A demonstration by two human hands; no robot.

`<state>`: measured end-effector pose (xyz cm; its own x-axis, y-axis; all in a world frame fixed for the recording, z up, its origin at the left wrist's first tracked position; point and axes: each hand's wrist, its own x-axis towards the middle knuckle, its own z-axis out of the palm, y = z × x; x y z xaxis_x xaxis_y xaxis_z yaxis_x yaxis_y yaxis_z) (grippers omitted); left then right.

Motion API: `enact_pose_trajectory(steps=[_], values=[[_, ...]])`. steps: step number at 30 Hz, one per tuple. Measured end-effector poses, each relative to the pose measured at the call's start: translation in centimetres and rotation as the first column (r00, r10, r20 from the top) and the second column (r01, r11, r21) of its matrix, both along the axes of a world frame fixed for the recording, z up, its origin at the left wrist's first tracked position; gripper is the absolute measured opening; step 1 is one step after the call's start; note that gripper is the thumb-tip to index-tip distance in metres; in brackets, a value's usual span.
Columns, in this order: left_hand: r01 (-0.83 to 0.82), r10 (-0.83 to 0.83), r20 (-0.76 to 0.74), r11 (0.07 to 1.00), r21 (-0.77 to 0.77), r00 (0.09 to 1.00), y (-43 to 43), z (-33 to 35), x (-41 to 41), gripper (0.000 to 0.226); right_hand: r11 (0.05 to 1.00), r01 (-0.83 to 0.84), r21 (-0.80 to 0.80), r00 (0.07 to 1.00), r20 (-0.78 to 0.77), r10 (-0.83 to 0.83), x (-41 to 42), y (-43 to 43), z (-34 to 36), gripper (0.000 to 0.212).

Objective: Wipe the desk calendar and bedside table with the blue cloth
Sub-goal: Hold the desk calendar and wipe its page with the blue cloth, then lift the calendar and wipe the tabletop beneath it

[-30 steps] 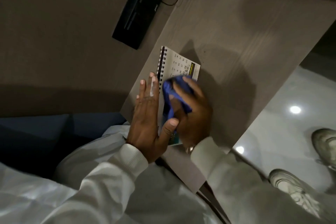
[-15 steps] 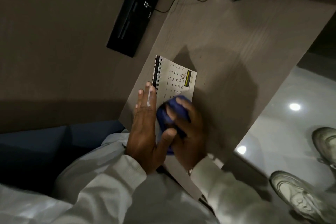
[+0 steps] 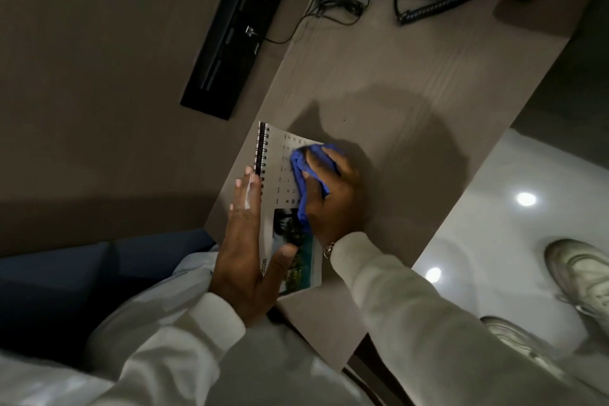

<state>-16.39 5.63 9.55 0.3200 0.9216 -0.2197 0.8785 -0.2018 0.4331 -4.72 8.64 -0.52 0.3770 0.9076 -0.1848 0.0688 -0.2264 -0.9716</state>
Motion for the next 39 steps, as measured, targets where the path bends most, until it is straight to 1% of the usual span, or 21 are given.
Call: enact_pose_trajectory(steps=[4,7,9,10,12,13,14,16,19,21,23,25,28,30,32,33,34,36,37,38,39], values=[[-0.024,0.023,-0.016,1.000,-0.017,1.000,0.0,0.2,0.0,0.085,0.985,-0.167,-0.035,0.979,0.117,0.170,1.7,-0.6,-0.6,0.036],[-0.037,0.037,-0.022,0.999,-0.016,0.999,0.1,0.4,0.2,0.083,0.932,-0.355,-0.068,0.903,0.232,0.361,3.0,-1.8,-0.8,0.033],[-0.048,0.047,-0.046,0.999,-0.010,0.998,0.1,0.7,0.3,0.082,0.907,-0.417,-0.066,0.881,0.215,0.421,3.7,-2.3,-0.8,0.032],[-0.041,0.041,-0.063,0.999,-0.001,0.997,0.1,0.7,0.4,0.081,0.918,-0.392,-0.064,0.905,0.156,0.397,4.0,-2.2,-0.6,0.032],[-0.028,0.029,-0.090,0.999,0.015,0.996,-0.1,0.6,0.3,0.082,0.970,-0.244,-0.021,0.969,0.024,0.245,4.2,-1.8,0.2,0.033],[-0.026,0.028,-0.098,0.999,0.020,0.995,-0.1,0.5,0.2,0.082,0.987,-0.160,0.033,0.987,-0.024,0.161,4.0,-1.4,0.8,0.034],[-0.022,0.024,-0.106,1.000,0.021,0.994,-0.1,0.4,0.1,0.082,0.991,-0.096,0.092,0.993,-0.066,0.102,3.4,-1.1,1.4,0.034],[0.002,0.002,-0.121,0.999,0.032,0.993,-0.2,0.3,0.0,0.081,0.983,-0.045,0.179,0.993,-0.101,0.064,1.5,-0.8,2.6,0.035],[0.028,-0.021,-0.117,0.998,0.054,0.993,-0.1,0.0,-0.3,0.080,0.981,0.016,0.191,0.999,-0.039,-0.008,-1.1,-0.3,3.0,0.035],[0.039,-0.034,-0.106,0.998,0.052,0.994,0.0,-0.1,-0.3,0.078,0.988,0.000,0.155,1.000,-0.001,0.001,-1.3,-0.3,1.9,0.036],[0.048,-0.043,-0.097,0.998,0.050,0.994,0.0,-0.1,-0.4,0.077,0.988,-0.137,0.075,0.988,0.084,0.131,-0.4,-0.9,0.7,0.044],[0.043,-0.039,-0.088,0.998,0.040,0.995,0.0,0.0,-0.4,0.077,0.966,-0.259,0.012,0.943,0.221,0.250,0.8,-1.2,-0.4,0.053],[0.018,-0.017,-0.063,1.000,0.013,0.998,0.0,0.1,-0.2,0.075,0.916,-0.395,-0.067,0.822,0.419,0.385,2.3,-1.1,-1.0,0.053],[-0.006,0.006,-0.053,1.000,0.010,0.999,0.0,0.2,-0.2,0.074,0.892,-0.441,-0.105,0.705,0.574,0.416,2.6,-0.9,-0.4,0.051],[-0.030,0.031,-0.038,0.999,0.026,0.999,0.0,0.1,-0.1,0.074,0.825,-0.523,-0.216,0.450,0.751,0.482,3.6,-0.7,0.3,0.039],[-0.039,0.042,-0.048,0.998,0.048,0.998,-0.2,-0.1,0.1,0.074,0.762,-0.577,-0.294,0.335,0.766,0.549,4.3,-0.9,0.7,0.030],[-0.048,0.052,-0.058,0.997,0.058,0.997,-0.3,-0.1,-0.1,0.074,0.683,-0.644,-0.344,0.248,0.750,0.612,4.7,-1.0,0.8,0.026],[-0.135,0.141,-0.044,0.985,0.103,0.989,-1.2,0.8,0.4,0.074,0.442,-0.764,-0.471,-0.051,0.726,0.686,6.6,-0.6,2.3,0.030],[-0.110,0.118,-0.085,0.989,0.094,0.989,-1.1,0.4,0.6,0.075,0.362,-0.775,-0.518,-0.135,0.695,0.706,7.4,-0.5,2.3,0.031],[-0.129,0.138,-0.080,0.987,0.099,0.987,-1.2,0.1,0.7,0.075,0.277,-0.780,-0.562,-0.243,0.679,0.693,8.3,0.1,2.9,0.031],[-0.143,0.152,-0.084,0.984,0.106,0.985,-1.1,0.2,0.6,0.076,0.198,-0.787,-0.585,-0.326,0.666,0.670,8.9,0.8,3.6,0.030]])
